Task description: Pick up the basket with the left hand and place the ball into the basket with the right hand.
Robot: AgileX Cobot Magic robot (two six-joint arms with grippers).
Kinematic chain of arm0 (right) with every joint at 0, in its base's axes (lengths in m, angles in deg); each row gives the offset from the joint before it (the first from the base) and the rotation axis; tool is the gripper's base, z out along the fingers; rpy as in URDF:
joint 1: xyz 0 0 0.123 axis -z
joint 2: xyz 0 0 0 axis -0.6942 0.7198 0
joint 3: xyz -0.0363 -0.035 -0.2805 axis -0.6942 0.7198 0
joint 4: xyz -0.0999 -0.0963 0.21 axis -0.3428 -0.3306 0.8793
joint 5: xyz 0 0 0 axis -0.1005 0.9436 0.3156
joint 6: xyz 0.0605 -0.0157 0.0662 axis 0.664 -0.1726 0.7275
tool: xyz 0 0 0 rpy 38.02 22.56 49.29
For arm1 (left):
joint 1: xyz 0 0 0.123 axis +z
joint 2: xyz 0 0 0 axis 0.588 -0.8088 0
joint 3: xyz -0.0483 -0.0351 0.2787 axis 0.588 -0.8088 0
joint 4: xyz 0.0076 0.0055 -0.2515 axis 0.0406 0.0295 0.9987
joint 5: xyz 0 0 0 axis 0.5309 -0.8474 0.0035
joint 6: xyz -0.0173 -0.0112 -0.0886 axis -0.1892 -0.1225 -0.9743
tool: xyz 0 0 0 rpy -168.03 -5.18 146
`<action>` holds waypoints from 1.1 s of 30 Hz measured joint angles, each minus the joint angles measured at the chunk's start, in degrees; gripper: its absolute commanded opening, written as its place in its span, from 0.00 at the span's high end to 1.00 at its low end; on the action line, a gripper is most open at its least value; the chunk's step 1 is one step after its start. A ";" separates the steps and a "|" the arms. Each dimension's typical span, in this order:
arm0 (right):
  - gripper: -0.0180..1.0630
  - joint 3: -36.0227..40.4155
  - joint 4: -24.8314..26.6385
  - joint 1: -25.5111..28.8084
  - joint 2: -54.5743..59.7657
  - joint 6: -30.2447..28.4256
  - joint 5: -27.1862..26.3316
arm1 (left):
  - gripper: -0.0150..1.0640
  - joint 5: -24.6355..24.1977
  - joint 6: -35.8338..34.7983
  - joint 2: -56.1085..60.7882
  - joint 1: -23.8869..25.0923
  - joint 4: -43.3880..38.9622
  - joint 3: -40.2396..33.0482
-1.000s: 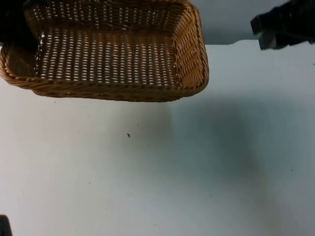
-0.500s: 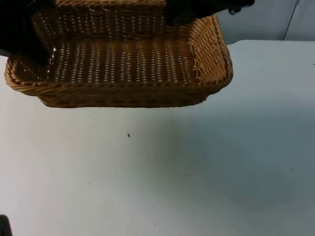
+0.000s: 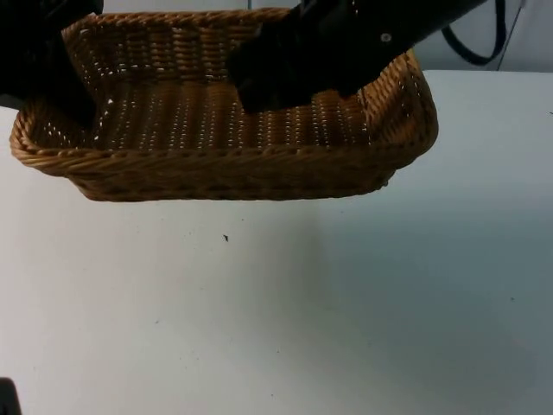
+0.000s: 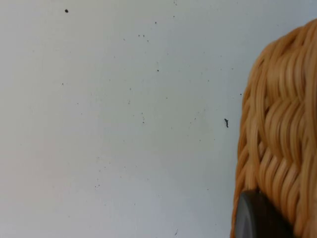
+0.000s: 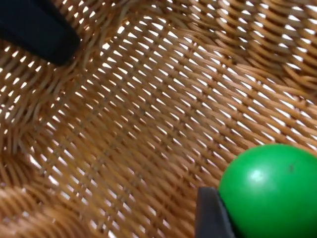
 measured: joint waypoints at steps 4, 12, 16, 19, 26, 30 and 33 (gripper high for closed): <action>0.99 0.00 1.16 0.00 1.55 -2.04 -2.84 | 0.99 -0.18 0.00 0.00 0.00 0.13 0.00; 0.99 0.00 2.62 0.00 2.99 -2.72 -6.08 | 0.99 -0.45 0.00 0.00 0.00 0.59 0.00; 0.97 -0.60 2.62 0.00 4.01 -2.84 -6.08 | 0.99 -0.45 0.00 0.00 0.00 0.59 0.00; 0.84 -0.69 2.74 0.00 4.01 -2.83 -6.40 | 0.99 -0.45 0.00 0.00 0.00 0.59 0.00; 0.22 -0.69 4.19 0.00 4.01 -2.10 -7.38 | 0.99 -0.55 0.00 0.00 0.00 0.69 0.00; 0.29 -0.69 5.15 0.00 4.01 -0.95 -7.71 | 0.99 -0.55 0.00 0.00 0.00 0.69 0.00; 0.38 -0.69 5.24 0.00 3.90 -0.80 -6.23 | 0.99 -0.55 0.00 0.00 0.00 0.69 0.00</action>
